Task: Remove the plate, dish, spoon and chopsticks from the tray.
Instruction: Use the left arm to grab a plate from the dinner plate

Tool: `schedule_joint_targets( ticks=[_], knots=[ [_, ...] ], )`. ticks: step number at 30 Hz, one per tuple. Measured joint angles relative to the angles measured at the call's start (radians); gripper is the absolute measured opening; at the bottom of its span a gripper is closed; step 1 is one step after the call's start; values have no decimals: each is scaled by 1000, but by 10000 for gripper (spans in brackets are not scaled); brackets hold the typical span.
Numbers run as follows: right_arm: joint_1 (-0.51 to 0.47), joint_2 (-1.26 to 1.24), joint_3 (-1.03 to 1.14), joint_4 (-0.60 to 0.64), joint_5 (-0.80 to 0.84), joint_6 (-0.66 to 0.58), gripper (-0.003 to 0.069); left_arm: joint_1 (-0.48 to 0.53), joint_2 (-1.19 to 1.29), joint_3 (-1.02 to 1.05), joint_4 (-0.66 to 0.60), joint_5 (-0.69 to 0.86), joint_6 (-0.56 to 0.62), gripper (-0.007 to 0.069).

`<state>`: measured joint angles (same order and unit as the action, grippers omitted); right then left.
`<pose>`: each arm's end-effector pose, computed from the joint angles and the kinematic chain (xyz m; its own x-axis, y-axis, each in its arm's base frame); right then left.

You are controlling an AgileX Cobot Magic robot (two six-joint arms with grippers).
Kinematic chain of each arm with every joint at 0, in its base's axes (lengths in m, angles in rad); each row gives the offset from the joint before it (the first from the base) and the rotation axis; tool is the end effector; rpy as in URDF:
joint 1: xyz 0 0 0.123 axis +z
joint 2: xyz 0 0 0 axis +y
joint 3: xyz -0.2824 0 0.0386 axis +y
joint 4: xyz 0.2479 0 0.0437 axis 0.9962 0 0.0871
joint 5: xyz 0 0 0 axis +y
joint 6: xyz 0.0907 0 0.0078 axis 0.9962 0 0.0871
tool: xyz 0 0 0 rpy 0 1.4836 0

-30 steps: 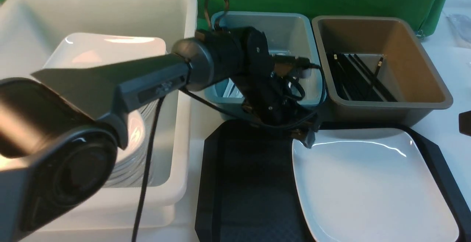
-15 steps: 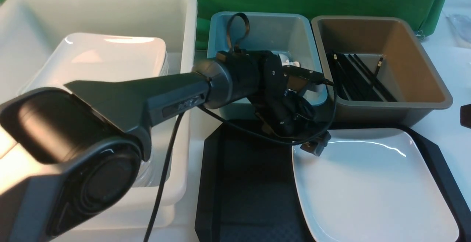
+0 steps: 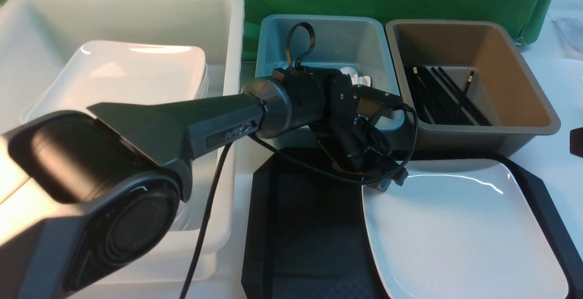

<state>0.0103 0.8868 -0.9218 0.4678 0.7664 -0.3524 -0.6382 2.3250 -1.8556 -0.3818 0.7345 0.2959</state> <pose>0.1693 0.0303 0.3706 -0.5535 -0.0089 -0.8328 -0.2719 0.9471 0.1706 0.3911 -0.3184 0.1514 -0.7040 0.5298 -0.4730 0.6759 0.7042 -0.2172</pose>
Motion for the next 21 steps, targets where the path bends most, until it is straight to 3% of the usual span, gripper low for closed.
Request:
schedule_joint_targets(
  ticks=[2, 21],
  knots=[
    [0, 0, 0, 0, 0, 0, 91, 1, 0, -5, -15, 10, -9, 181],
    [0, 0, 0, -1, 0, 0, 91, -3, -196, -5, 104, 121, -53, 55]
  ],
)
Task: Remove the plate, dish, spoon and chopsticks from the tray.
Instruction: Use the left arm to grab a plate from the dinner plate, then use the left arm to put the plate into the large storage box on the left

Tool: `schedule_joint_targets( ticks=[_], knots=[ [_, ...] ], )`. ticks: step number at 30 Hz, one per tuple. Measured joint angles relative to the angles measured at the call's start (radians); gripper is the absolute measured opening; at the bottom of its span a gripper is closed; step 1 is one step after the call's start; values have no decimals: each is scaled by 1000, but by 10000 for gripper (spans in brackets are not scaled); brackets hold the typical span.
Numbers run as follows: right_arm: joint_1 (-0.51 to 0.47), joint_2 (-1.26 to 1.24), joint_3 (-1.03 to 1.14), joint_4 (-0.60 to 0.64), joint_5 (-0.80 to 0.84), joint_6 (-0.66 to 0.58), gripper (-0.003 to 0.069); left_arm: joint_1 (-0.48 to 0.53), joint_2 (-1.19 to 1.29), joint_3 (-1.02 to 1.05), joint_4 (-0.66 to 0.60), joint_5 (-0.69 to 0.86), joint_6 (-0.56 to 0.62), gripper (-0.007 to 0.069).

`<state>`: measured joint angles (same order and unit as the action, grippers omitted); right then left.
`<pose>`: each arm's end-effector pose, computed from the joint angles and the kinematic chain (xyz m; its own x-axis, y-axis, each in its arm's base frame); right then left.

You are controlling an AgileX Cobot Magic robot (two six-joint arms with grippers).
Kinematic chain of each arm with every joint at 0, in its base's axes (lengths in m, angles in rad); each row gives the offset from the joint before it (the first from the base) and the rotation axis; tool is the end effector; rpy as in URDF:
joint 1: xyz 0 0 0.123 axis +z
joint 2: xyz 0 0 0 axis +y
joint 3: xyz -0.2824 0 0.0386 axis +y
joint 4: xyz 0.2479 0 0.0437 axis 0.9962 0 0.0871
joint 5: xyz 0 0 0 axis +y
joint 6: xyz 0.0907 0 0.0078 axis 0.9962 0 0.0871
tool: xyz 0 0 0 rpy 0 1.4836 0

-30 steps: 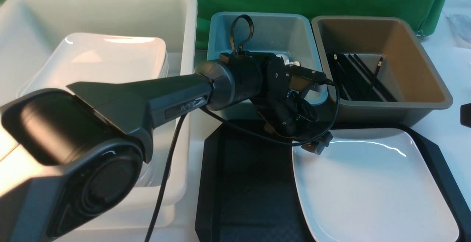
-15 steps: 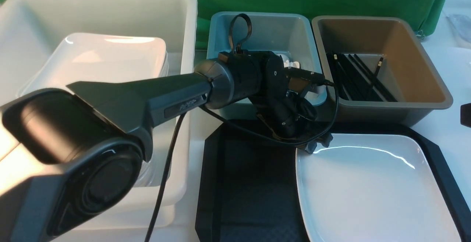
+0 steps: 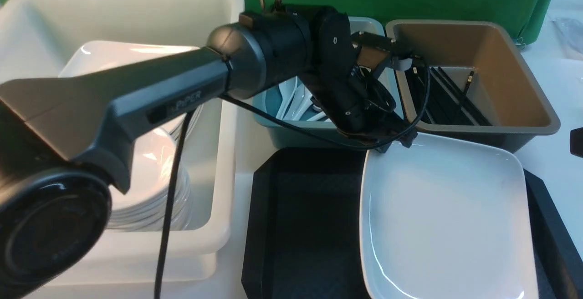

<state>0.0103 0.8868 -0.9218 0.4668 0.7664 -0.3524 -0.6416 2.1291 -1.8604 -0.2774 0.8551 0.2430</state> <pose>0.1693 0.0302 0.3706 -0.5535 -0.0096 -0.8328 -0.2718 0.9473 0.1697 0.3730 -0.3022 0.2426 -0.6412 0.5501 -0.5351 0.7112 0.6879 -0.1449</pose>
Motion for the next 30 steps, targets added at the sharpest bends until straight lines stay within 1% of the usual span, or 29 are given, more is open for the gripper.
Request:
schedule_joint_targets(
  ticks=[12, 25, 30],
  knots=[
    [0, 0, 0, -1, 0, 0, 91, 0, -94, 0, 52, 51, 3, 31],
    [0, 0, 0, -1, -2, 0, 91, 0, -212, 0, 151, 112, 16, 13],
    [0, 0, 0, -1, -2, 0, 91, 0, -246, 3, 164, 120, 19, 11]
  ],
)
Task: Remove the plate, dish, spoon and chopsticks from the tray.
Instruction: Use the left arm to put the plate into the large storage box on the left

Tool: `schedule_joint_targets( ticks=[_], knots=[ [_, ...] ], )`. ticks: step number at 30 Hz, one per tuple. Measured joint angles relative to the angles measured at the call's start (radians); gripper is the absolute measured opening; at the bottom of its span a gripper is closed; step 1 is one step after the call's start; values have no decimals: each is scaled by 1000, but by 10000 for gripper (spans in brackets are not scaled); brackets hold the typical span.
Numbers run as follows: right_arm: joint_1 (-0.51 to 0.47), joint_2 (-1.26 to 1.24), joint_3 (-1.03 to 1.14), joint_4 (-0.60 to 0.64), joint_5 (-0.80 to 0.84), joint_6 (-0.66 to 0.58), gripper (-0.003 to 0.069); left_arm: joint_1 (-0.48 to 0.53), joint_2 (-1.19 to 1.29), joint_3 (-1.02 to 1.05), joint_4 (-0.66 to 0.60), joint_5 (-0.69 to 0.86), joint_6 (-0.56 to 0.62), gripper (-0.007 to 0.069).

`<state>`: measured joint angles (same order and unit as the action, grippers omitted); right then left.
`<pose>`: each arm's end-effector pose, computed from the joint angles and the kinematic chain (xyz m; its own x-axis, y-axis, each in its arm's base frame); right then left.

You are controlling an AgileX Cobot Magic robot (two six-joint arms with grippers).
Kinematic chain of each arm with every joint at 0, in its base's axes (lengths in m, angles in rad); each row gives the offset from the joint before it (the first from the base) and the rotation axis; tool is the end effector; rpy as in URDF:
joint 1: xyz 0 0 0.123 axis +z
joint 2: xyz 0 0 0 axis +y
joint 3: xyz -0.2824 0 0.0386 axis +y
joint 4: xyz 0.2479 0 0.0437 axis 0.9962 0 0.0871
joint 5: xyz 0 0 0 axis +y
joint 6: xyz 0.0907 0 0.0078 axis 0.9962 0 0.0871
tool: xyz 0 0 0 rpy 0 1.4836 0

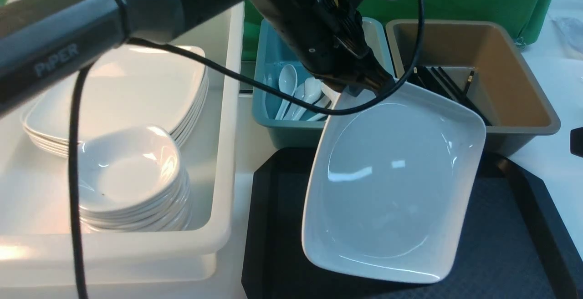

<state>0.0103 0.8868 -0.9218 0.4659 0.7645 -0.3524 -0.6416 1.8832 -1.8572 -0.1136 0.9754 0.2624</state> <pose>0.1694 0.0301 0.3707 -0.5521 -0.0098 -0.8337 -0.2712 0.9477 0.1685 0.3377 -0.2630 0.3454 -0.4941 0.6142 -0.6154 0.7542 0.6549 0.0481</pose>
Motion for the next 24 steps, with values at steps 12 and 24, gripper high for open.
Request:
schedule_joint_targets(
  ticks=[12, 24],
  knots=[
    [0, 0, 0, 0, 0, 0, 91, 0, -71, 1, 34, 10, 3, 11],
    [0, 0, 0, -1, 0, 0, 101, 0, -114, -12, 66, 19, 3, 13]
  ],
)
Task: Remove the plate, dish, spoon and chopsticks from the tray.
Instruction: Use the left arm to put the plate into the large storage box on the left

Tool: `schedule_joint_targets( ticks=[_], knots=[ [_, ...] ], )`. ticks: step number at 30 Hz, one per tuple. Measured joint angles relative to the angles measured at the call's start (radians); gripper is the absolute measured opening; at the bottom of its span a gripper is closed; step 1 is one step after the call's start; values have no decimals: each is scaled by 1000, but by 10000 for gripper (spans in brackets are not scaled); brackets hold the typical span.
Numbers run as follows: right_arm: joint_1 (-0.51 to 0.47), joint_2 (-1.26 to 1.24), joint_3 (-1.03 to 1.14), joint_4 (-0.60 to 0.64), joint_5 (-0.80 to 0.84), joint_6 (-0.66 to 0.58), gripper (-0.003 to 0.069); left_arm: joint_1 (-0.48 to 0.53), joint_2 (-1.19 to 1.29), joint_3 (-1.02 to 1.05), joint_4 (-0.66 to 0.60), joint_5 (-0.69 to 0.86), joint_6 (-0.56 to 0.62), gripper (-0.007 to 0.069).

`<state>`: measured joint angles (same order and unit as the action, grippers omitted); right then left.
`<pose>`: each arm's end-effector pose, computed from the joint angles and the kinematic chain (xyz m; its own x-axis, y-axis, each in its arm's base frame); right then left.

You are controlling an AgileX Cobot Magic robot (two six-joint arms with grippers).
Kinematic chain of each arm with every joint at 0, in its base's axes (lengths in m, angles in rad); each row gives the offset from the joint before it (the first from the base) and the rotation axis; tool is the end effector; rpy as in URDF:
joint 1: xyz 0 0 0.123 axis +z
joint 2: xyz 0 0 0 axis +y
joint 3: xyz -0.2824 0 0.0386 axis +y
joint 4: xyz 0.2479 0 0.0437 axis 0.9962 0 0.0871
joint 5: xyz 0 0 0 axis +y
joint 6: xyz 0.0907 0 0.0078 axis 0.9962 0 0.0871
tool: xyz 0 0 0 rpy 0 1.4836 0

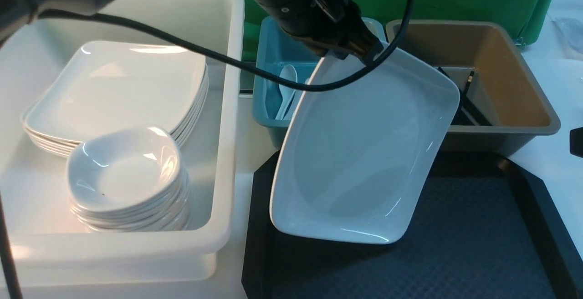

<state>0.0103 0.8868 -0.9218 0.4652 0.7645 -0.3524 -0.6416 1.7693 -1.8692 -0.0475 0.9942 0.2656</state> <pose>0.1694 0.0301 0.3706 -0.5521 -0.0103 -0.8337 -0.2711 0.9478 0.1678 0.3172 -0.2415 0.3947 -0.4146 0.6058 -0.6790 0.7396 0.6590 0.1364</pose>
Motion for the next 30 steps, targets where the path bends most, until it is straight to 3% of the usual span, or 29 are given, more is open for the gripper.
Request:
schedule_joint_targets(
  ticks=[10, 17, 22, 30],
  knots=[
    [0, 0, 0, 0, 0, 0, 106, 9, -28, -44, 123, -3, -58, 17],
    [0, 0, 0, 0, 0, 0, 108, 92, -40, -117, 79, 0, -74, 19],
    [0, 0, 0, 0, 0, 0, 109, 205, -44, -167, 0, 3, -76, 19],
    [0, 0, 0, 0, 0, 0, 111, 516, -55, -202, -234, 13, -72, 22]
  ],
)
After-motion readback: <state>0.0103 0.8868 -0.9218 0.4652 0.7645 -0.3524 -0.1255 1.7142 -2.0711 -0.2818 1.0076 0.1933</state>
